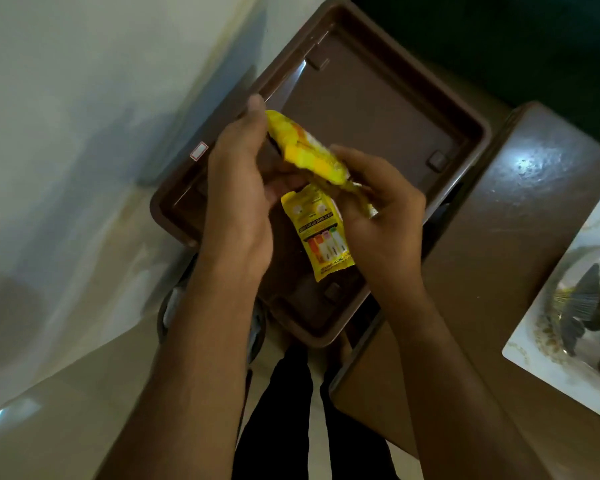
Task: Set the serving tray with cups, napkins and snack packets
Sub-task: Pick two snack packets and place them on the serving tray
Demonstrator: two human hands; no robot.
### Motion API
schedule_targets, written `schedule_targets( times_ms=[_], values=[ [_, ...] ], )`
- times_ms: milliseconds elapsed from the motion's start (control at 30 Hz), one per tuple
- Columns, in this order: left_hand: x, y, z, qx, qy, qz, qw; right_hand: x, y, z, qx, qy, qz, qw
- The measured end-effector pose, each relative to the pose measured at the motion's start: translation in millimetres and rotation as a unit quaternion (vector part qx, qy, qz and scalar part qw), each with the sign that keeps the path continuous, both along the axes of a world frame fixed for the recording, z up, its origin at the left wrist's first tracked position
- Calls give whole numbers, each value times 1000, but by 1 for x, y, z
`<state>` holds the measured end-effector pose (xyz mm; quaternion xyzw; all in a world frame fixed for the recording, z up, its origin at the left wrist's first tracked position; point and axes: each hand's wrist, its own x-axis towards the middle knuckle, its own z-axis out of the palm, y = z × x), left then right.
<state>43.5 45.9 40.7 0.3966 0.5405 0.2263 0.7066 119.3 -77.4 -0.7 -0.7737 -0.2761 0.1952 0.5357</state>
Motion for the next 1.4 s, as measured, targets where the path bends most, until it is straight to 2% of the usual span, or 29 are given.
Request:
schedule_targets(
  times_ms=[100,233,333,433,633,700,733,800,867,1000,1100,1200,1300,1400],
  values=[
    [-8,19,-8,65,42,-51,996,14,7,7,54,134,-98,985],
    [-12,40,-22,106,51,-142,983,29,16,18,103,277,-170,940],
    [-10,48,-27,61,31,-178,982,34,26,20,75,312,-198,926],
    [-9,46,-31,32,39,-160,986,39,35,16,53,334,-241,910],
    [-12,46,-44,-37,26,-104,994,45,44,3,10,331,-278,902],
    [-13,48,-47,-52,33,-74,995,44,41,-1,-15,298,-284,911],
    [-15,49,-49,-60,32,-55,996,43,38,-4,-57,255,-277,925],
    [-16,52,-53,-64,33,-27,997,44,27,-10,-189,130,-225,947],
    [-17,55,-57,-60,39,-13,997,41,19,-10,-290,52,-132,946],
    [-13,55,-63,-56,51,-6,997,27,18,-18,-383,18,-3,924],
    [-11,53,-66,-34,66,-9,997,26,22,-22,-388,43,-3,921],
    [-13,55,-73,-15,81,-13,997,30,25,-19,-365,100,-63,924],
    [-16,59,-78,0,104,-25,994,36,23,-17,-346,111,-124,924],
    [-19,59,-79,0,127,-46,991,43,18,-16,-280,142,-199,928]
  ],
)
